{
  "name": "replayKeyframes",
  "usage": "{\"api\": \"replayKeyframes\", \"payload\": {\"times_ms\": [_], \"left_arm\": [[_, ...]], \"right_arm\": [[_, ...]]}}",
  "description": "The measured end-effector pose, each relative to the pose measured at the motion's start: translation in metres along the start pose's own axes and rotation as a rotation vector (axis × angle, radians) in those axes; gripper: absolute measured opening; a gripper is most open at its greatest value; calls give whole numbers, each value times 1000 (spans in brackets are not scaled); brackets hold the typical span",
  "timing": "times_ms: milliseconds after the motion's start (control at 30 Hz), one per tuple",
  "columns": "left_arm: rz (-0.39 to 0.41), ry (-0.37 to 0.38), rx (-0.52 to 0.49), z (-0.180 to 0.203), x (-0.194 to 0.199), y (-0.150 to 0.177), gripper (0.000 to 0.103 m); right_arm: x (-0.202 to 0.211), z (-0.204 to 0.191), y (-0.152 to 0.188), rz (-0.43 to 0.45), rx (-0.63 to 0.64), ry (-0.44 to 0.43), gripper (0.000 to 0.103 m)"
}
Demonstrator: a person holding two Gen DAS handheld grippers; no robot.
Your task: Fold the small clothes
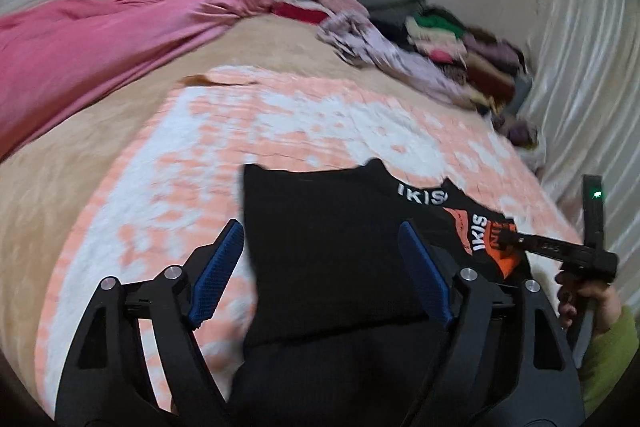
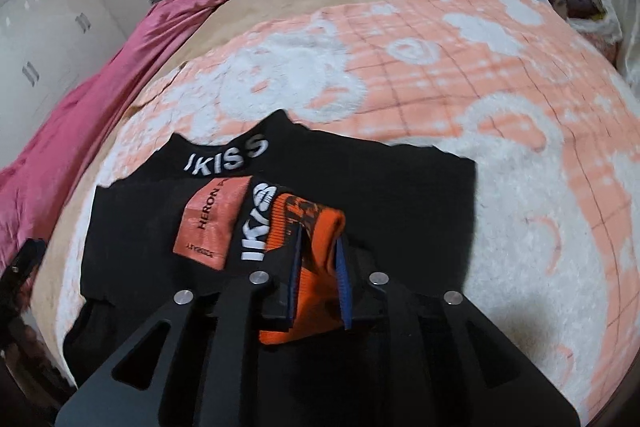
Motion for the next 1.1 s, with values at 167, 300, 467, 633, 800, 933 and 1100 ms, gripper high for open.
{"api": "replayKeyframes", "payload": {"times_ms": [167,300,467,633,800,933,1100], "left_arm": [[-90,12,-10,10,-52,12,72],[-154,-38,-73,-1,-76,38,72],[-158,-31,-99,-3,-76,42,72],[-152,-21,-94,-5,-75,43,72],[-153,-19,-94,-4,-75,43,72],[-154,-7,-83,-5,-75,43,72],[-149,1,-76,-5,-73,43,72]], "right_arm": [[17,12,8,29,-25,-30,35],[14,11,20,-6,-40,-68,38],[4,2,30,-19,-88,-126,27],[21,4,28,28,-86,-114,9],[42,7,37,70,17,-3,7],[18,23,56,7,56,127,2],[34,24,48,68,0,68,15]]}}
Point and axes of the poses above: each gripper's, at about its wrist camera, not at the fingertips, and x roughly against the way its jaws point, z to its right, y to its underside, the point moved 9 cm from there along -x, roughly the way its jaws point, and after that the axes turned 1 degree about x, right-handed, at the moved point
